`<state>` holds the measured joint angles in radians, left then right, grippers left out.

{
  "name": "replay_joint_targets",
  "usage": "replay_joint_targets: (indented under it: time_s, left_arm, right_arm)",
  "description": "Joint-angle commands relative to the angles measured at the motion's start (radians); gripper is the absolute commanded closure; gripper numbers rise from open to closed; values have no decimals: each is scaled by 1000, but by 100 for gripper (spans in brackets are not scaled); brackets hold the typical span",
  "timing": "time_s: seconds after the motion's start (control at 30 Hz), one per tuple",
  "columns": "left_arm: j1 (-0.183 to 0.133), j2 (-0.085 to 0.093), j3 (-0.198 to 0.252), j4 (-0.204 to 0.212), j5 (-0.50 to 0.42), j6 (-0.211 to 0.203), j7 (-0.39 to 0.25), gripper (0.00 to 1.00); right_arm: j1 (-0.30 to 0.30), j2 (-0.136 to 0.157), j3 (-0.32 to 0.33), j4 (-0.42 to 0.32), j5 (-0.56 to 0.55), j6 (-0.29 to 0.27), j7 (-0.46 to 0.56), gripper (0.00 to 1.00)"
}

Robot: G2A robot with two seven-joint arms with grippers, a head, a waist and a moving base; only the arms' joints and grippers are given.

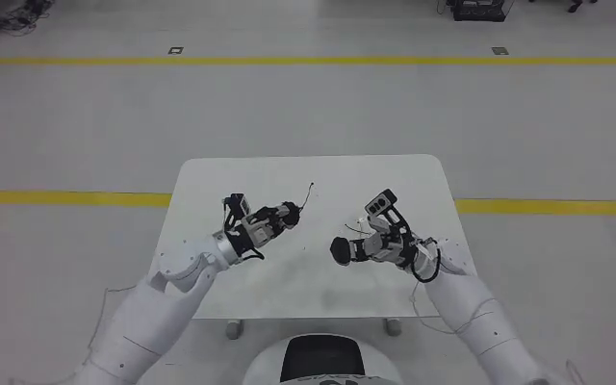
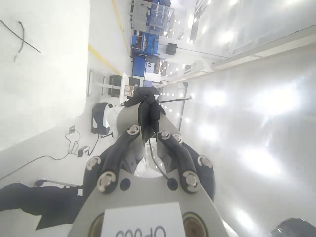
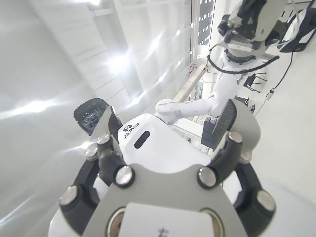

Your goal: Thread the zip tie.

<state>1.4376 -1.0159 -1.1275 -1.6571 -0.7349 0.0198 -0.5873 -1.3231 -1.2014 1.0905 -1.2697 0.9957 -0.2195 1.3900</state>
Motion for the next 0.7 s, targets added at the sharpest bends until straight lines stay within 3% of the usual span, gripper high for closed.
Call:
replay_joint_targets:
  time_s: [0.0,0.2,0.3,0.43,0.67]
  left_arm:
    - [-3,1,-1,0,18,-7,-4,100]
    - [-2,0,0,0,14,-7,-1,100]
    - [-4,-6,-1,9,-63,-10,-8,100]
    - [-7,-13,-10,35,-215,-17,-86,100]
    - [-26,-24,11,75,-323,12,-180,100]
  right_arm:
    - [3,3,-6,3,4,0,0,0]
    - [3,3,-6,3,4,0,0,0]
    - [-11,2,0,-27,20,-7,-19,0]
    - [-19,-2,8,-5,98,-1,0,0]
    - [15,-19,-50,45,187,3,0,0]
